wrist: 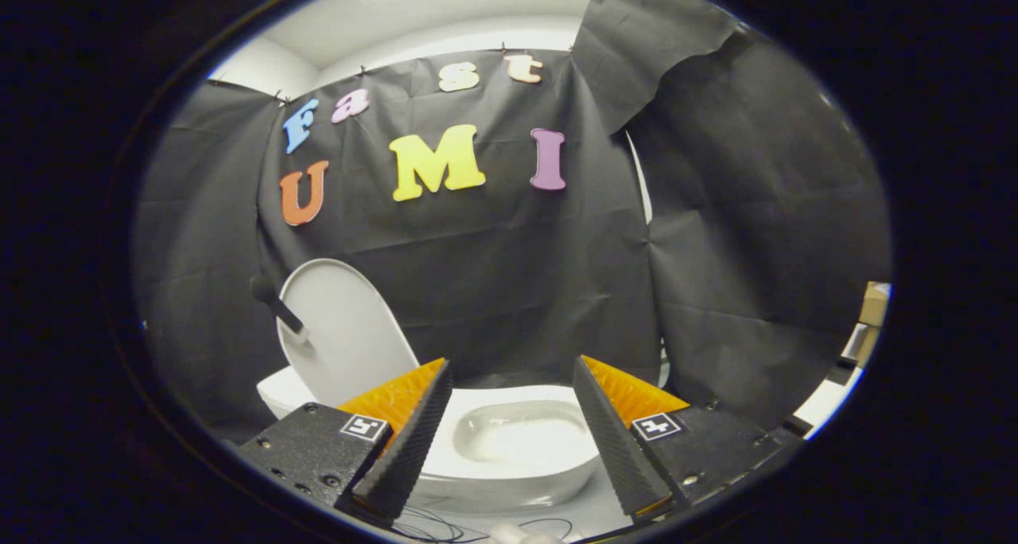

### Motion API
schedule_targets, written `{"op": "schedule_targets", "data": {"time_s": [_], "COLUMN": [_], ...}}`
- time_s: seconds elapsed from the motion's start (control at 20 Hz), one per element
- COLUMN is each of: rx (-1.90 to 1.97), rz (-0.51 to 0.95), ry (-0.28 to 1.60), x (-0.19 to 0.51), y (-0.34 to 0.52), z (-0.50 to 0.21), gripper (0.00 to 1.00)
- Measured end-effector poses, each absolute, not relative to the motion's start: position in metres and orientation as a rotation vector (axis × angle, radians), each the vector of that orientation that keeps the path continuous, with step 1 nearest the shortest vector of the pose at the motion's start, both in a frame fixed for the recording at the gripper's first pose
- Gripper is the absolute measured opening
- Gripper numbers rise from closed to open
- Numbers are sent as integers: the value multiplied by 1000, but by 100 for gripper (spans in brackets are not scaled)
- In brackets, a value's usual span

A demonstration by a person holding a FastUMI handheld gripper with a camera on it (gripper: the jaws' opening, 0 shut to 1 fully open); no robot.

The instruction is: Open the toilet lid.

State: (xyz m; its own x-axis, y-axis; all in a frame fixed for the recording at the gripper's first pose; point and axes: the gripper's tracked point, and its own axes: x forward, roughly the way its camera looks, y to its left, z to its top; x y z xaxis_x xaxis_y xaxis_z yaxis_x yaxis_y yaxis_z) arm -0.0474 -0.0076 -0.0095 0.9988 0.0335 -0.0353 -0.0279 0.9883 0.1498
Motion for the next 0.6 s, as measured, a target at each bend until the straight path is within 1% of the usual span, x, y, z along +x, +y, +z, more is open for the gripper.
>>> {"op": "schedule_targets", "data": {"time_s": [0.15,0.6], "rx": [96,123], "rz": [3,-10], "ry": [38,39], "x": [-46,-49], "y": [-13,-16], "z": [-12,-13], "gripper": [97,97]}}
